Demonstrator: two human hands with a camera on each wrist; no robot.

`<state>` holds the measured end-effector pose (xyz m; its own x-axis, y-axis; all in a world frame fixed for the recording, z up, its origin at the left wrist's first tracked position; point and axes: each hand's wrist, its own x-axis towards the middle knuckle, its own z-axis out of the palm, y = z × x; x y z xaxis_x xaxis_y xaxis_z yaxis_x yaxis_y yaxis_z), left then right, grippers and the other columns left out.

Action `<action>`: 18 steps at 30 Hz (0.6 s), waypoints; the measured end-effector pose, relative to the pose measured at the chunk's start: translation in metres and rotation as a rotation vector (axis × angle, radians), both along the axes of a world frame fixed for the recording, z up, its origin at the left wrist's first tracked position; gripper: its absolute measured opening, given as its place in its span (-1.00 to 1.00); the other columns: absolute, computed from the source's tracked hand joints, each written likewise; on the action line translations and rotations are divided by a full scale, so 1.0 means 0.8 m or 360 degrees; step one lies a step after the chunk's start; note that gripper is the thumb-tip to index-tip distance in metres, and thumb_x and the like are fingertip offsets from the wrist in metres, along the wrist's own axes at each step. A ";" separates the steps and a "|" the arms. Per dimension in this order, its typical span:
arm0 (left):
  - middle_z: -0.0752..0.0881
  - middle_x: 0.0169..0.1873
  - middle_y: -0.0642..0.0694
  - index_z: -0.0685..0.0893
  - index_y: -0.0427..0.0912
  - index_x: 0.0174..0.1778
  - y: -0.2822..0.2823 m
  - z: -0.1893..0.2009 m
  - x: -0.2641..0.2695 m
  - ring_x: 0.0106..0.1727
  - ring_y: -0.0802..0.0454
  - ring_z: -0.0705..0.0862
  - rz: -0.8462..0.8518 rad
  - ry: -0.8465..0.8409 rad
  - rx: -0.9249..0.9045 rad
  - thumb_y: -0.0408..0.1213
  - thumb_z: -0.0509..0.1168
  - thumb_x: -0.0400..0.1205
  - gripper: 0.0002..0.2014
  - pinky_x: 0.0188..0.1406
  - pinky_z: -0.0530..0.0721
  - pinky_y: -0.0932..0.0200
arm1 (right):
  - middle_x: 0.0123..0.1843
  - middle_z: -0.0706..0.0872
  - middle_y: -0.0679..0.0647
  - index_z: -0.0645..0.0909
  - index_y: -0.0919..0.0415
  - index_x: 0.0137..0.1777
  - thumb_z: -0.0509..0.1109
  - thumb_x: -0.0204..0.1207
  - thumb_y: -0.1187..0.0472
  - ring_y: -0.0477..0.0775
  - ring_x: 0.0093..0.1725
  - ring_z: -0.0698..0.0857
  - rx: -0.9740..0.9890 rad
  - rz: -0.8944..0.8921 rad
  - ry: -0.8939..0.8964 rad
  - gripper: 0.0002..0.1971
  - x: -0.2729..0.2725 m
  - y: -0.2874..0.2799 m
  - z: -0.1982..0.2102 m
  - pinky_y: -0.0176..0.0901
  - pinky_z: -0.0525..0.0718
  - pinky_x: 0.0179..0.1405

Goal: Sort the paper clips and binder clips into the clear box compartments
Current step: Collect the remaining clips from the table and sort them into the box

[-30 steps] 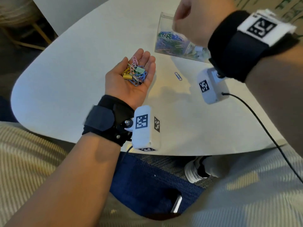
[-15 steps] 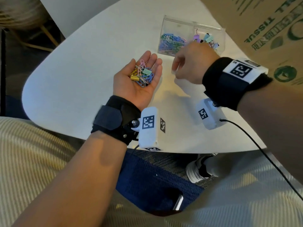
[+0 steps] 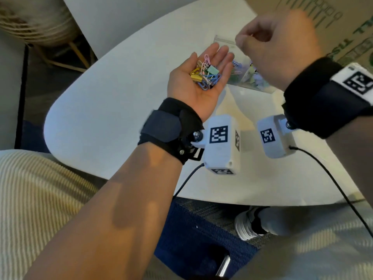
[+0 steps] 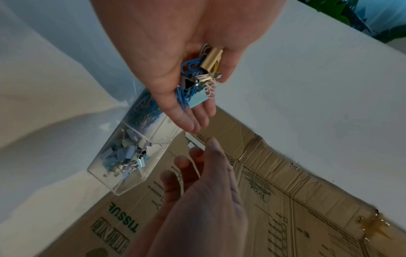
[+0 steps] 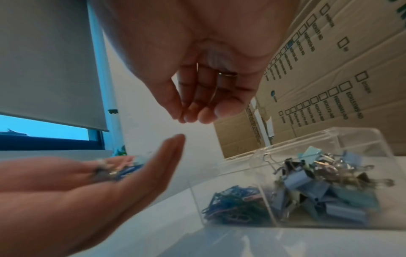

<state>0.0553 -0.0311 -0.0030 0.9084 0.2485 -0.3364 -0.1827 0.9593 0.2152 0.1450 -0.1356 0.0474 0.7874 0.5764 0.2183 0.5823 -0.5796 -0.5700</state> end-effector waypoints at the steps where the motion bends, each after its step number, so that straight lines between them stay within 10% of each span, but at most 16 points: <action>1: 0.50 0.43 -0.36 0.44 -0.40 0.47 -0.001 0.001 0.004 0.43 -0.26 0.51 0.0002 0.0004 0.0009 -0.19 -0.06 0.78 -0.54 0.45 0.44 -0.03 | -0.24 0.70 -0.05 0.74 0.09 -0.04 0.34 0.58 0.08 -0.21 -0.34 0.56 0.0017 0.0051 -0.0008 -0.84 -0.006 -0.005 0.000 -0.49 0.49 -0.37; 4: 0.51 0.40 -0.40 0.46 -0.38 0.46 -0.012 0.002 0.016 0.22 -0.30 0.59 -0.0039 -0.0001 0.0059 -0.18 -0.06 0.77 -0.54 0.42 0.42 -0.07 | -0.29 0.69 -0.12 0.77 0.05 -0.04 0.43 0.51 0.03 -0.28 -0.40 0.53 -0.0088 0.0204 0.0045 -0.85 -0.018 -0.019 0.000 -0.53 0.42 -0.41; 8: 0.60 0.26 -0.38 0.47 -0.39 0.45 -0.032 -0.001 0.032 0.35 -0.30 0.53 -0.0070 -0.0001 0.0030 -0.19 -0.06 0.77 -0.55 0.31 0.49 -0.11 | -0.26 0.65 -0.13 0.78 -0.01 -0.04 0.51 0.43 -0.02 -0.09 -0.21 0.57 -0.0398 0.0220 0.0006 -0.83 -0.010 -0.031 -0.006 -0.22 0.40 -0.30; 18: 0.58 0.36 -0.29 0.62 -0.39 0.19 -0.076 -0.007 0.047 0.47 -0.21 0.49 -0.0020 0.0090 -0.0011 -0.18 -0.06 0.77 -0.58 0.24 0.52 -0.04 | -0.32 0.67 -0.14 0.76 0.01 -0.20 0.52 0.37 0.09 -0.14 -0.31 0.58 -0.0330 0.0144 0.0183 -0.95 0.006 -0.053 -0.026 -0.25 0.51 -0.28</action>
